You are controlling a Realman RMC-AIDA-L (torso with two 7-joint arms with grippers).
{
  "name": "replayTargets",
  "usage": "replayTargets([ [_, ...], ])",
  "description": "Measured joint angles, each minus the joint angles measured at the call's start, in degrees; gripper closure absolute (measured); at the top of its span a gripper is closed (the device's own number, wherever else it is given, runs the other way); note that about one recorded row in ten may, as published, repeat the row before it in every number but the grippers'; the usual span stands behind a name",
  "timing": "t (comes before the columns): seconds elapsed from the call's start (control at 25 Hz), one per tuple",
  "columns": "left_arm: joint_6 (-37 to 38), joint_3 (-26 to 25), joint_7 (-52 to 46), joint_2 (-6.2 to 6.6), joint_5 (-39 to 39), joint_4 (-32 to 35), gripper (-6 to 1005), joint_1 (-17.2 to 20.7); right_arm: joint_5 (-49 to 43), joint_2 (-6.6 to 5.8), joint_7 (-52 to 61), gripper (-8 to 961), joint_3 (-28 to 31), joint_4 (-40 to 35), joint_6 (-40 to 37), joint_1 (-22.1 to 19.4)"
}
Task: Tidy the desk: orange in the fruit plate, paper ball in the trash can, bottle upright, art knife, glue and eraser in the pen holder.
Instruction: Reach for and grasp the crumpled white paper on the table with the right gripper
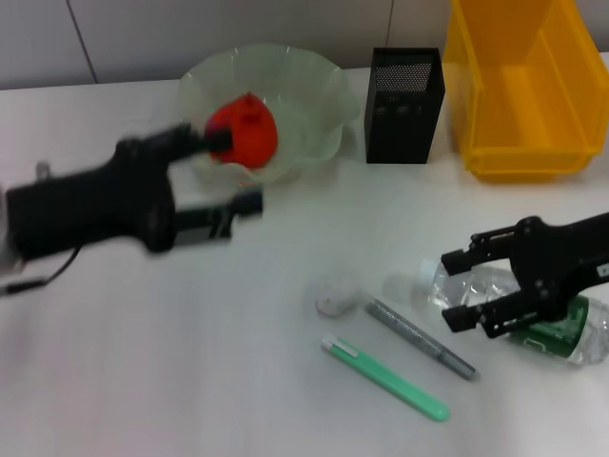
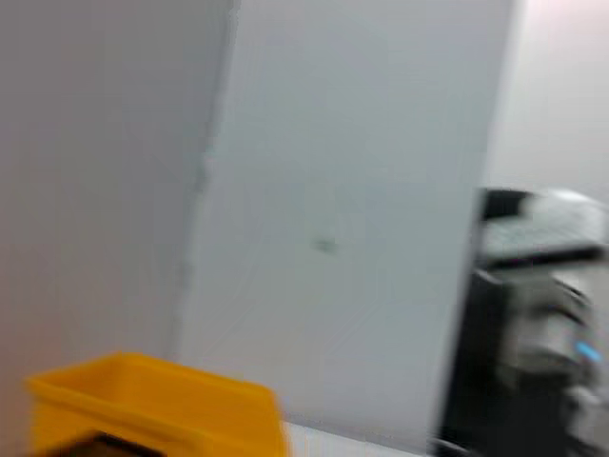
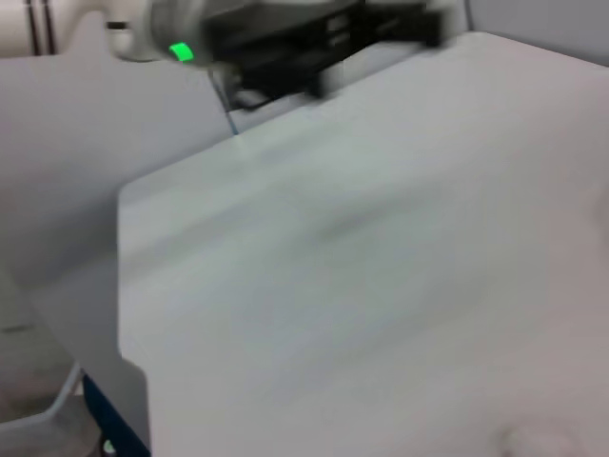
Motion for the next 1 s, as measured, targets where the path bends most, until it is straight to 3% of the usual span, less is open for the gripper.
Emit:
replayTargets([
  [0.12,5.20,-2.74,0.00,0.05,4.75,-0.72,135,0.59,-0.17,0.00,2.63,219,-0.26,-2.34,0.01,0.22],
  [0.28,9.95,-7.45,0.36,-0.89,11.62,-1.83,135,1.23,-2.71,-0.10,9.25,220,-2.92,-8.12,0.01,0.82],
  [0.32,11.85,-10.45,0.98,-1.63,15.48,-2.59,135,1.67,-4.07,-0.10,11.33,220,-4.01,-9.77,0.01,1.13],
  [0.44,13.11,-12.40,2.23,-2.09,17.84,-3.50,135,2.18,-8.58,-0.05,17.88,221,-6.97,-13.70,0.02,2.50],
  [0.8,14.31,-12.73,5.21,-1.24,19.63,-6.88,135,2.71,-21.45,-0.43,34.36,223,-14.34,-19.16,-0.29,9.75],
  [1.0,15.04,-12.77,5.41,-0.72,21.30,-7.03,135,3.16,-26.67,-0.46,37.24,225,-19.90,-18.60,-0.47,13.19],
])
